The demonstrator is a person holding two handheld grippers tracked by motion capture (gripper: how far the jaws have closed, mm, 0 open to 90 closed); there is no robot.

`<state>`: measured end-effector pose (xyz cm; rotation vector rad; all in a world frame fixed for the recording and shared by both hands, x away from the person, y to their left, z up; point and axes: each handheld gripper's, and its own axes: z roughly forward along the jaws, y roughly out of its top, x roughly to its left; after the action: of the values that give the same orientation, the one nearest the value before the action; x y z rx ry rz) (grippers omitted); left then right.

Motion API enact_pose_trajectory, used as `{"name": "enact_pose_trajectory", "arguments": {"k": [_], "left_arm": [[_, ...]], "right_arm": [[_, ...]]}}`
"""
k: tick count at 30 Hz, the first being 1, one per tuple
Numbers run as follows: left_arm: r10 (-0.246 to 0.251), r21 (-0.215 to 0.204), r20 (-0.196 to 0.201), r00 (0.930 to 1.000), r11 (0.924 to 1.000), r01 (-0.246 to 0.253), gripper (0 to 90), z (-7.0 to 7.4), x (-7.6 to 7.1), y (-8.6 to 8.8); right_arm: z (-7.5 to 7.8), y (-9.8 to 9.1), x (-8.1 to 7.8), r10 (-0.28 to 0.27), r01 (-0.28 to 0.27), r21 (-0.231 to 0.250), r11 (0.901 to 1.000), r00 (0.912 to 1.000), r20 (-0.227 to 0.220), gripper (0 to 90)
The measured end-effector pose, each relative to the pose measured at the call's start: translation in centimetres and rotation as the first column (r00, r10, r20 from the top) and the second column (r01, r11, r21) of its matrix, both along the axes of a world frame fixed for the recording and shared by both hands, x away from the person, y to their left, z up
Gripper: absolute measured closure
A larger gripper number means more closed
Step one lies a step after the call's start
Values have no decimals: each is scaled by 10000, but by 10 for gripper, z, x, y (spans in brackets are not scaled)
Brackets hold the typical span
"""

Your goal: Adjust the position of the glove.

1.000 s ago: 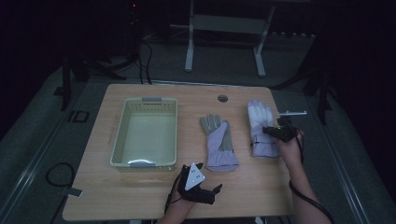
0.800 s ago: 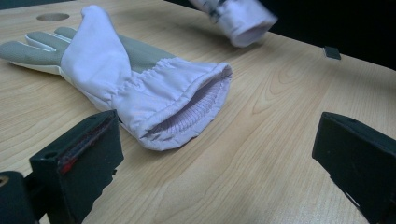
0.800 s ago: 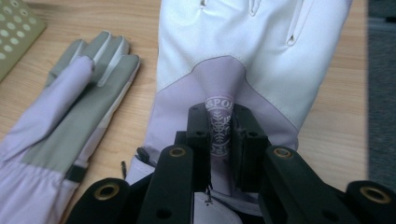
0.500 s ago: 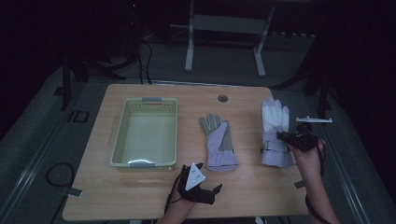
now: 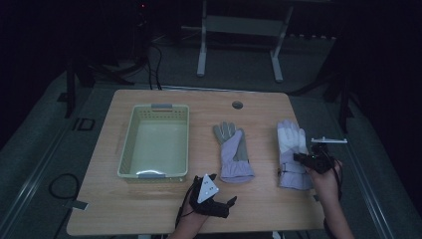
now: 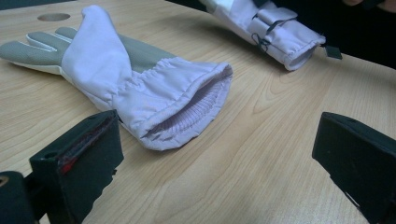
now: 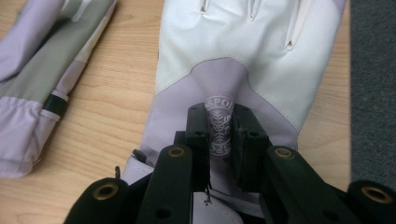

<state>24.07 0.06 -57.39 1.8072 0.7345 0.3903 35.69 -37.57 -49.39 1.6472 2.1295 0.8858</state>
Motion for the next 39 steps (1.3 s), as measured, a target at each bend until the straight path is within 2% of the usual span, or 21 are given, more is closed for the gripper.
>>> {"name": "enact_pose_trajectory", "arguments": {"k": [5,9,14,19,24,28,30,32,35,39], "left_arm": [[-15,8,-5,10000,10000,15,19,0,0,0],[-24,-7,4,10000,10000,24,19,0,0,0],[-37,-5,11,10000,10000,37,19,0,0,0],[-40,-15,5,10000,10000,40,19,0,0,0],[-33,-35,-38,10000,10000,33,19,0,0,0],[-39,-25,-19,10000,10000,39,19,0,0,0],[-41,8,-2,10000,10000,41,19,0,0,0],[-36,-13,-13,10000,10000,36,19,0,0,0],[-31,-19,-20,10000,10000,31,19,0,0,0],[-29,-5,-7,10000,10000,29,19,0,0,0]], "right_arm": [[-7,8,13,-15,14,-222,9998,10000,-50,777],[-21,14,23,132,-149,-539,9984,9994,-320,739],[-30,15,25,132,-147,-544,9984,9995,-282,704],[-30,13,26,481,-493,-599,9970,9986,-213,631],[-20,3,25,864,-854,-403,9955,9960,230,520],[-28,2,24,1126,-1120,-716,9911,9936,44,478],[-34,1,23,1138,-1138,-721,9909,9935,-44,517],[-41,-1,23,1136,-1139,-338,9929,9935,-93,573],[-42,-1,24,1357,-1357,-288,9903,9907,-32,626],[-43,-2,23,1332,-1332,-73,9911,9911,7,684]]}}
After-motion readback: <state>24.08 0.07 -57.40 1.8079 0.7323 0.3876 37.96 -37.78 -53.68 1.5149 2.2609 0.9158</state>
